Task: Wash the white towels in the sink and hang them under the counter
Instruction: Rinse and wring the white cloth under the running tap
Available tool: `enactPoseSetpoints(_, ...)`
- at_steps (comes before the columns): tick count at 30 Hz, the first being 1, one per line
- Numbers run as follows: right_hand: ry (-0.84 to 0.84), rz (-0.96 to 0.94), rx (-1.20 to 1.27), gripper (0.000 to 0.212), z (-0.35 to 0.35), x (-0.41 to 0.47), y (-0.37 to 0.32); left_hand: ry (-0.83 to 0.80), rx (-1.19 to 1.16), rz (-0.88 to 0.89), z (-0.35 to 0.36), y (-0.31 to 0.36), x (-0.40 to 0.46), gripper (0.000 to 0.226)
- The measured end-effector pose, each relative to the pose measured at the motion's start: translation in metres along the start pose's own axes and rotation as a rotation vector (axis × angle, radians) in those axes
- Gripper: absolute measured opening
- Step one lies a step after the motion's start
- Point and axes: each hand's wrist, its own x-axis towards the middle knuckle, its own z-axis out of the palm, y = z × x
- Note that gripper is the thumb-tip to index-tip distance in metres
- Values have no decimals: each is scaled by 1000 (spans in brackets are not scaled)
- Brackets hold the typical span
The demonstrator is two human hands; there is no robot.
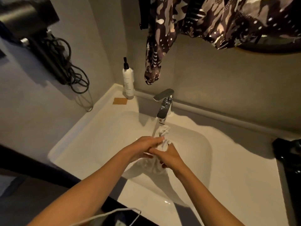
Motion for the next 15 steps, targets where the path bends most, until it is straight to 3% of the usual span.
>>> enactPoseSetpoints(5, -48, -79, 209, 33, -19, -26, -12, 154, -21, 270, 4, 8, -15, 23)
enactPoseSetpoints(8, 1, -89, 458, 36, -28, -40, -25, 181, -137, 352, 0, 17, -26, 27)
enactPoseSetpoints(13, 157, -14, 1053, 35, -29, -45, -42, 166, -485, 338, -19, 34, -40, 41)
enactPoseSetpoints(15, 233, -46, 1133, 34, -33, -48, -52, 156, -547, 321, -32, 35, -40, 50)
